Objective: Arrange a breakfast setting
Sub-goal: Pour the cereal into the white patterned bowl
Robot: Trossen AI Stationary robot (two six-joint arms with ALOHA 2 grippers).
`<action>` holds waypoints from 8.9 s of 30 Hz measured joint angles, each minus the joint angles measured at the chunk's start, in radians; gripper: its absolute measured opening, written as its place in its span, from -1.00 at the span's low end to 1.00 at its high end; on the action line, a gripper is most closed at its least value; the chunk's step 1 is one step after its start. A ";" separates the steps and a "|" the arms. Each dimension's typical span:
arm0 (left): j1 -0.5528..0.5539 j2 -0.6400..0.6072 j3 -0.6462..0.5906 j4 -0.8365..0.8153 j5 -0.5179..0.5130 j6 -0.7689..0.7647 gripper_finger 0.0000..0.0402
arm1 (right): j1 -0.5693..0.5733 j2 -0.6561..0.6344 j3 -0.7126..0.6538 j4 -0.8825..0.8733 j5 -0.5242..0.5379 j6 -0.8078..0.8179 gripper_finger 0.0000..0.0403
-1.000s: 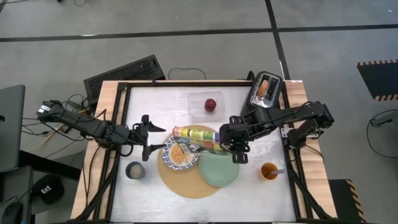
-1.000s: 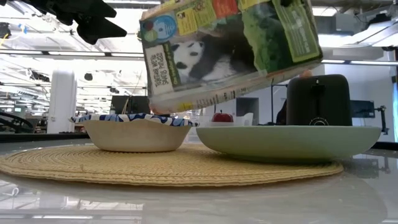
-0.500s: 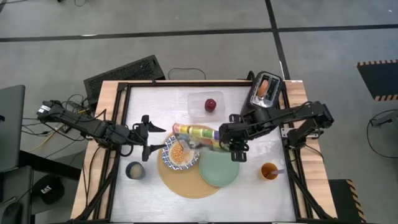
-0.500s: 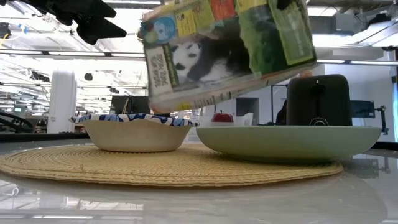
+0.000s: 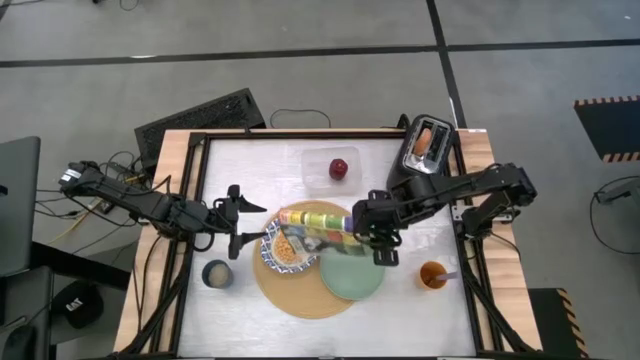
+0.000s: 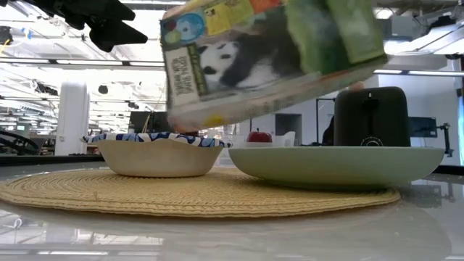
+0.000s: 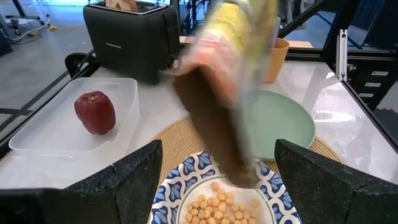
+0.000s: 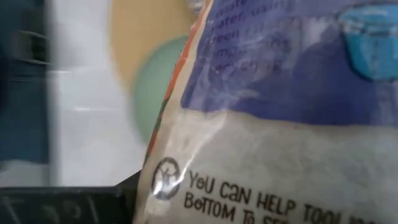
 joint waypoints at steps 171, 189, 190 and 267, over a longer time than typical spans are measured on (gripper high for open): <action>0.046 0.051 0.000 0.003 0.002 -0.013 0.47 | -0.007 0.019 0.027 -0.025 0.007 -0.030 -0.08; 0.046 0.051 0.000 0.001 0.002 -0.013 0.47 | -0.011 0.023 0.019 -0.040 0.017 -0.021 -0.08; 0.046 0.051 0.000 0.001 0.002 -0.012 0.47 | -0.005 0.023 0.019 -0.046 0.019 -0.026 -0.08; 0.046 0.051 0.000 0.003 0.003 -0.013 0.47 | 0.070 -0.292 -0.336 0.300 0.132 0.000 -0.09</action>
